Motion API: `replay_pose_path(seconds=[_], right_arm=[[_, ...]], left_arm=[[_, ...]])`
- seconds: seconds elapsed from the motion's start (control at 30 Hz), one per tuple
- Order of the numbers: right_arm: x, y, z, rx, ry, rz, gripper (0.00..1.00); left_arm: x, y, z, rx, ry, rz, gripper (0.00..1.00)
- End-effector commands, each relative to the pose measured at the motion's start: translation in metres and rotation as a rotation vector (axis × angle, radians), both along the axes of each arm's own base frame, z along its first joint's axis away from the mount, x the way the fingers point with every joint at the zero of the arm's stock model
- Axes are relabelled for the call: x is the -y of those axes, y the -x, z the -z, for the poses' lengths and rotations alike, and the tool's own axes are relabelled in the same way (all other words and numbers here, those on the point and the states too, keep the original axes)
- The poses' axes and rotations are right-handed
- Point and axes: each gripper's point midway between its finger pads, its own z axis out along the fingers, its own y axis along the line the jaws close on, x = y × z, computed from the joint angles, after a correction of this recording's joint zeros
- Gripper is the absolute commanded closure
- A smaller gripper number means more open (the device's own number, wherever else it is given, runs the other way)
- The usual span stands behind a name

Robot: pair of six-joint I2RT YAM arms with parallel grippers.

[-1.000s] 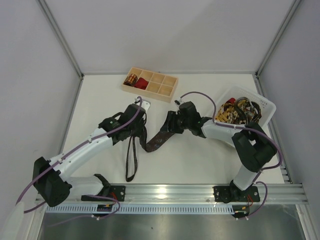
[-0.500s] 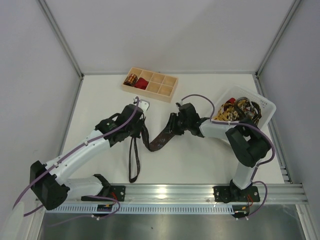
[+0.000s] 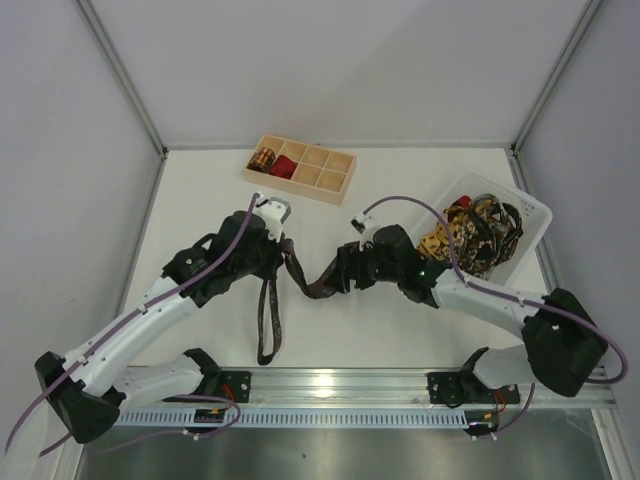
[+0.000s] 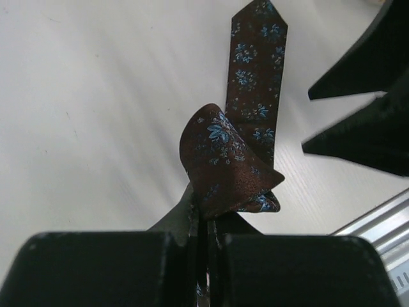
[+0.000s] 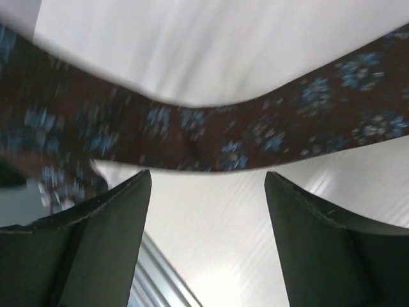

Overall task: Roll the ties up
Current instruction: Move the tie to the center of the board

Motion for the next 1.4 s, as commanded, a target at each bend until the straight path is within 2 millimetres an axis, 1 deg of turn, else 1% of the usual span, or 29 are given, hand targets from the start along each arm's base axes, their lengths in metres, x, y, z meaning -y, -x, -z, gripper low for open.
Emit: replay_pose_path(seconds=[0.0,0.03,0.1,0.13,0.17,0.3,0.37,0.43,0.47,0.53,0.57,0.6,0.67,0.77,0.83,0.87,0.9,0.97,1.0,1.07,1.1,1.13,1.17,1.2,1.23,1.27,1.3,1.33,1.37], right_arm=[[-0.012,0.032,-0.037,0.240,-0.040,-0.168,0.21],[-0.015,0.043,-0.042,0.281,-0.038,-0.222,0.19],[-0.020,0.055,-0.057,0.382,-0.020,-0.286,0.16],[-0.020,0.058,-0.055,0.383,-0.004,-0.312,0.15],[-0.025,0.058,-0.066,0.407,-0.011,-0.324,0.15],[-0.036,0.058,-0.067,0.493,0.026,-0.361,0.13],[-0.049,0.060,-0.073,0.558,0.008,-0.380,0.13],[-0.059,0.056,-0.080,0.618,-0.004,-0.352,0.12],[-0.067,0.063,-0.084,0.641,-0.013,-0.365,0.12],[-0.077,0.062,-0.092,0.683,-0.007,-0.333,0.11],[-0.087,0.075,-0.091,0.690,-0.009,-0.358,0.11],[-0.086,0.066,-0.095,0.721,0.014,-0.274,0.11],[-0.088,0.070,-0.094,0.752,0.030,-0.264,0.11],[-0.084,0.062,-0.098,0.766,0.071,-0.150,0.10],[-0.082,0.052,-0.086,0.741,0.117,-0.085,0.12],[-0.084,0.049,-0.087,0.739,0.122,-0.068,0.13],[-0.085,0.041,-0.075,0.729,0.160,-0.032,0.15],[-0.087,0.031,-0.073,0.729,0.184,0.028,0.18],[-0.084,0.022,-0.062,0.726,0.240,0.074,0.25],[-0.083,0.016,-0.066,0.728,0.268,0.105,0.41],[-0.080,0.017,-0.063,0.729,0.294,0.087,0.60],[-0.076,0.018,-0.071,0.737,0.292,0.086,0.65],[-0.071,0.020,-0.074,0.740,0.303,0.078,0.69],[-0.063,0.026,-0.065,0.726,0.349,0.032,0.73],[-0.054,0.030,-0.081,0.729,0.326,0.014,0.77],[-0.046,0.033,-0.083,0.715,0.330,-0.010,0.78],[-0.036,0.044,-0.079,0.666,0.349,-0.087,0.81],[-0.028,0.050,-0.095,0.639,0.300,-0.121,0.82],[-0.024,0.056,-0.099,0.544,0.233,-0.175,0.82]], left_arm=[[0.009,0.008,-0.034,0.034,0.119,0.031,0.99],[0.010,0.010,-0.037,0.033,0.126,0.038,1.00],[0.011,0.016,-0.041,0.025,0.149,0.055,1.00],[0.012,0.018,-0.043,0.026,0.160,0.063,0.99],[0.015,0.021,-0.044,0.016,0.179,0.076,1.00],[0.019,0.033,-0.050,0.001,0.232,0.108,1.00],[0.020,0.037,-0.054,-0.001,0.258,0.111,0.99],[0.022,0.040,-0.057,-0.008,0.276,0.122,1.00],[0.022,0.041,-0.058,-0.013,0.286,0.118,0.99],[0.023,0.042,-0.060,-0.018,0.295,0.112,1.00],[0.024,0.042,-0.062,-0.022,0.301,0.116,1.00],[0.025,0.043,-0.061,-0.027,0.302,0.118,1.00],[0.024,0.041,-0.062,-0.029,0.300,0.108,0.99],[0.026,0.040,-0.066,-0.025,0.313,0.104,1.00],[0.027,0.041,-0.069,-0.028,0.332,0.097,1.00],[0.027,0.042,-0.071,-0.024,0.338,0.101,1.00],[0.028,0.041,-0.075,-0.018,0.347,0.102,1.00],[0.028,0.043,-0.076,-0.021,0.346,0.107,1.00],[0.028,0.043,-0.078,-0.020,0.347,0.107,1.00],[0.027,0.044,-0.082,-0.020,0.351,0.107,1.00],[0.027,0.046,-0.084,-0.021,0.358,0.114,1.00],[0.026,0.048,-0.085,-0.019,0.362,0.120,0.99],[0.026,0.050,-0.086,-0.021,0.362,0.124,1.00],[0.025,0.052,-0.085,-0.026,0.360,0.126,1.00],[0.024,0.054,-0.084,-0.030,0.355,0.132,1.00],[0.022,0.057,-0.079,-0.046,0.343,0.132,1.00],[0.022,0.060,-0.073,-0.065,0.336,0.139,1.00],[0.022,0.062,-0.069,-0.077,0.336,0.145,0.99],[0.022,0.065,-0.066,-0.086,0.339,0.150,1.00]])
